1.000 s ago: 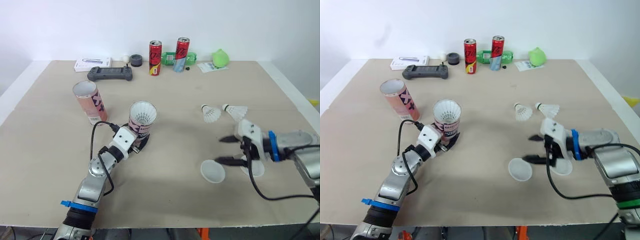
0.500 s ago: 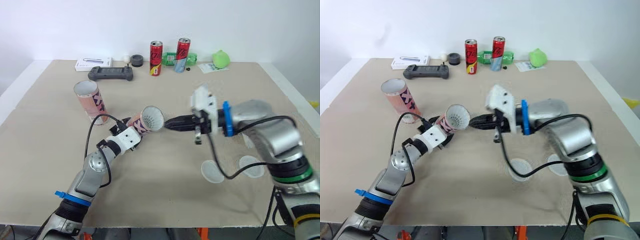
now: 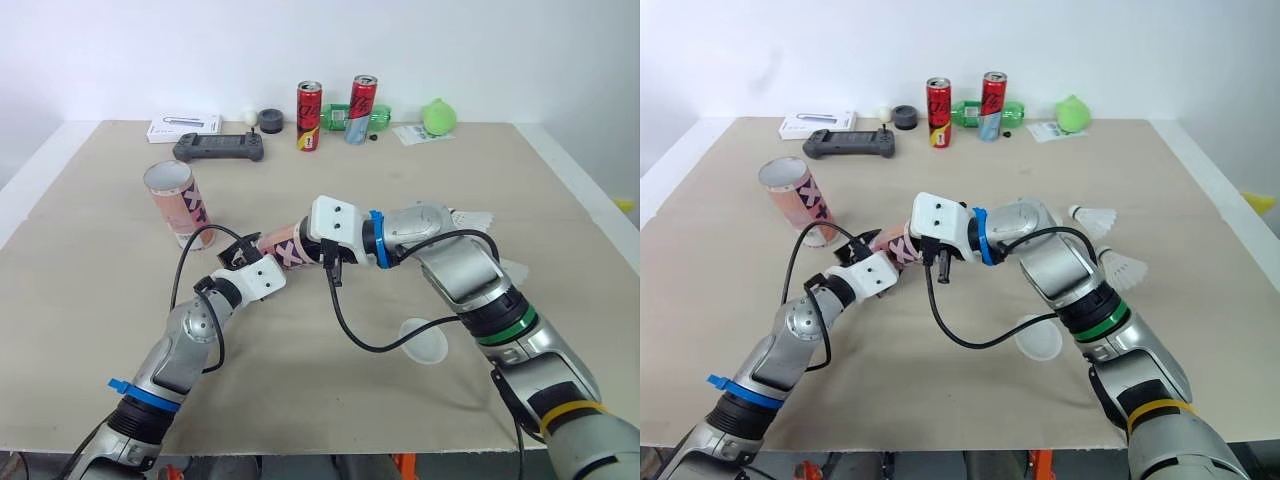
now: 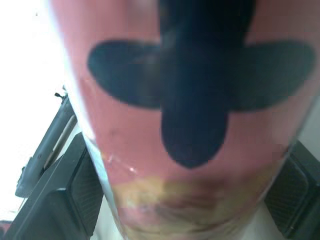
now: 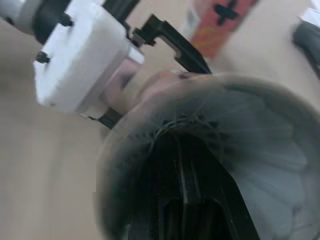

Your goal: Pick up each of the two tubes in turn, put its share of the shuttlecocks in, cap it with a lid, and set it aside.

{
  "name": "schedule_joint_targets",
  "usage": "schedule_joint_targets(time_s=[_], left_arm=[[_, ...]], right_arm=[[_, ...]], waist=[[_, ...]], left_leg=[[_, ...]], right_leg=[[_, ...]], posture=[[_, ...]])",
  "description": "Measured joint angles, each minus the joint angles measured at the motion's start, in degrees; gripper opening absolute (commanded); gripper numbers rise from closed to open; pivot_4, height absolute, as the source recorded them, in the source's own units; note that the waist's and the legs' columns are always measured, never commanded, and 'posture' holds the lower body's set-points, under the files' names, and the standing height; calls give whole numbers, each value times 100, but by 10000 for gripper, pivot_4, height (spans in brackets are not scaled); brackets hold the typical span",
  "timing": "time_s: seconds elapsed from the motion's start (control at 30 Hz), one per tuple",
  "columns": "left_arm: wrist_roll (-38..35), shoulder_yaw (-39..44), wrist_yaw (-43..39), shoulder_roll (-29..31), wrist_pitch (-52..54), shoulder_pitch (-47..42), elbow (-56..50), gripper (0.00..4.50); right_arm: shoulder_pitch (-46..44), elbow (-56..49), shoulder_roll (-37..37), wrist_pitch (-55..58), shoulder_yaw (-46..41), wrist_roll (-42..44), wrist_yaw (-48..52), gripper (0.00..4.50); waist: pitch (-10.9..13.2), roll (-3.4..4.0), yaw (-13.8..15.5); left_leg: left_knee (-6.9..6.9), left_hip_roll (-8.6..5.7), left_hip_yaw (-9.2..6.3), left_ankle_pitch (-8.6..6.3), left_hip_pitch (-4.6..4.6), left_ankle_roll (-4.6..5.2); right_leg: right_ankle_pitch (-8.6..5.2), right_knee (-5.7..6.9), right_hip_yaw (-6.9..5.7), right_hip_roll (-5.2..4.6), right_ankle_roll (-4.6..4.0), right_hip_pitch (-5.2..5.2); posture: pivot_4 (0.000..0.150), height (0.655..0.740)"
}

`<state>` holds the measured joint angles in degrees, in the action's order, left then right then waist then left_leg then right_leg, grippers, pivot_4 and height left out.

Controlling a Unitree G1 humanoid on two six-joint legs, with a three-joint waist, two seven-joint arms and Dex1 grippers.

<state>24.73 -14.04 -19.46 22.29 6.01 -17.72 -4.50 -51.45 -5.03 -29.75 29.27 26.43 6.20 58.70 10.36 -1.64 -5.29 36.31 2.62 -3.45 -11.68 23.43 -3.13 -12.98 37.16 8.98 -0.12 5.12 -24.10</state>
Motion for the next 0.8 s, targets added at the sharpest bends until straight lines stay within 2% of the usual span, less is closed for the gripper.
schedule_joint_targets(time_s=[0.17,0.5,0.6,0.8], left_arm=[[-1,3,-3,21,-13,31,-15,39830],[-6,-1,-17,26,-111,26,37,39830],[-9,-8,-16,2,-121,28,33,39830],[-33,-12,-15,-57,-138,53,16,39830]], right_arm=[[87,-253,-29,153,-172,118,109,788],[-39,408,439,-205,-3,-385,-10,788],[-27,236,302,-73,-244,-123,164,788],[183,-625,-480,284,-964,616,684,788]], waist=[[0,0,43],[0,0,47],[0,0,58],[0,0,83]], left_leg=[[-2,0,0,-2,-5,-2],[-2,3,1,0,-8,0],[-1,2,1,0,-4,0],[-4,1,-1,-1,-4,0]], right_leg=[[-4,1,-3,0,-2,-1],[0,3,-4,2,-2,0],[0,2,-4,1,-2,-1],[-9,2,-4,0,0,0]], posture=[[1500,7400],[1500,7400],[1500,7400],[1500,7400]])
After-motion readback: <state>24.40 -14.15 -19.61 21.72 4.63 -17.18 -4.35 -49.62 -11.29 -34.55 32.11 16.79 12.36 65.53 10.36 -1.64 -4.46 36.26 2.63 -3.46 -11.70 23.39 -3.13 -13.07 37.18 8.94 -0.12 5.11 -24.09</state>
